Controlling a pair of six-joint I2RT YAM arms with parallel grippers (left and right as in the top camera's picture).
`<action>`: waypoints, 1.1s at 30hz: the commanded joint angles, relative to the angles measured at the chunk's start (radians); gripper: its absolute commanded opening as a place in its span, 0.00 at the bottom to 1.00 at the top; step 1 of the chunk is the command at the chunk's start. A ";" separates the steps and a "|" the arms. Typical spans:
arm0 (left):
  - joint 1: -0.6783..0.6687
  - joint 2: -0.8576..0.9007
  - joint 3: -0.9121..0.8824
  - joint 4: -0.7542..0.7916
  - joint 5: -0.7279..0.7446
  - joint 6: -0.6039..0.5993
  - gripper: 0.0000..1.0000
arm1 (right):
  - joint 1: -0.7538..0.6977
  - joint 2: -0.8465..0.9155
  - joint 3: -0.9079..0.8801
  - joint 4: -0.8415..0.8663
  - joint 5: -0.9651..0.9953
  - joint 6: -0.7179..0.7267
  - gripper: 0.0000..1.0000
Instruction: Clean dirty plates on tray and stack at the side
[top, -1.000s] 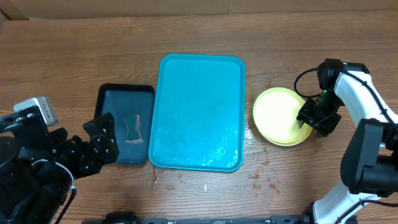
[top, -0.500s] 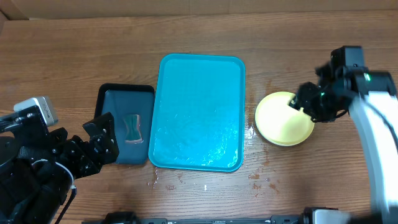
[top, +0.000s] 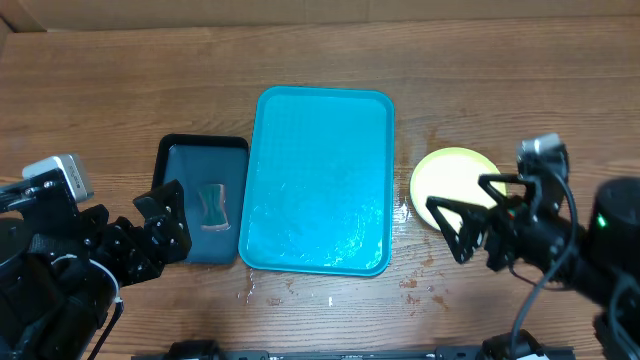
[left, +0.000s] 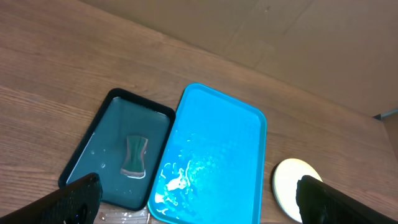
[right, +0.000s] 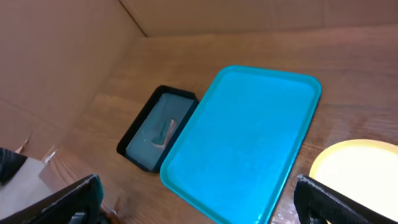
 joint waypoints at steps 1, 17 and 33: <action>0.000 0.005 0.002 0.002 0.007 0.015 1.00 | 0.003 -0.046 0.012 0.013 0.060 -0.012 1.00; 0.000 0.005 0.002 0.002 0.007 0.015 1.00 | -0.128 -0.482 -0.664 0.446 0.310 -0.082 1.00; 0.000 0.005 0.002 0.002 0.007 0.015 1.00 | -0.169 -0.834 -1.213 0.818 0.293 -0.078 1.00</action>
